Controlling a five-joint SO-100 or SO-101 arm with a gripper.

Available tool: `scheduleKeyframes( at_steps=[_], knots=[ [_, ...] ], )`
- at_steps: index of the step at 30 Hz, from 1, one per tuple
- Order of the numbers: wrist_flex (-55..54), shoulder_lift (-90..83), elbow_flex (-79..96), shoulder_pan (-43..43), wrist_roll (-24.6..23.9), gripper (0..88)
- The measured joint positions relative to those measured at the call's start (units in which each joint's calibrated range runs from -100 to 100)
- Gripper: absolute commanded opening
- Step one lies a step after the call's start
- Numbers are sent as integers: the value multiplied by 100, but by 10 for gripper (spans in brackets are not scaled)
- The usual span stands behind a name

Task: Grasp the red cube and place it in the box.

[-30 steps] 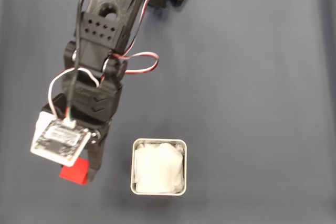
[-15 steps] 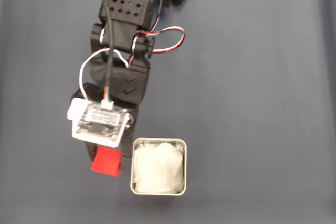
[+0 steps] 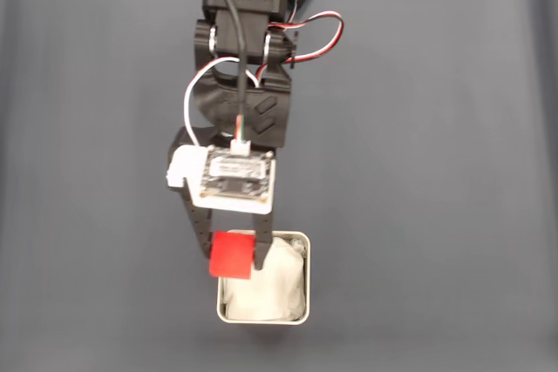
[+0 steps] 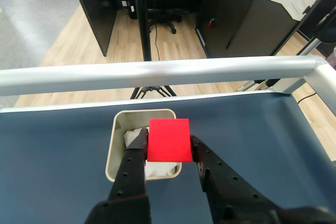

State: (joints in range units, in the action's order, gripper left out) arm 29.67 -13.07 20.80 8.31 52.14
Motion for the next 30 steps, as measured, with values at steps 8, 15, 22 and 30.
scheduleKeyframes(
  at_steps=[8, 15, 22, 30],
  knots=[
    [-294, -156, 380, -267, 5, 36],
    [-597, -156, 542, -415, 5, 36],
    [-947, -35, 588, -423, 5, 36],
    [-1146, 226, 588, -438, 5, 34]
  ],
)
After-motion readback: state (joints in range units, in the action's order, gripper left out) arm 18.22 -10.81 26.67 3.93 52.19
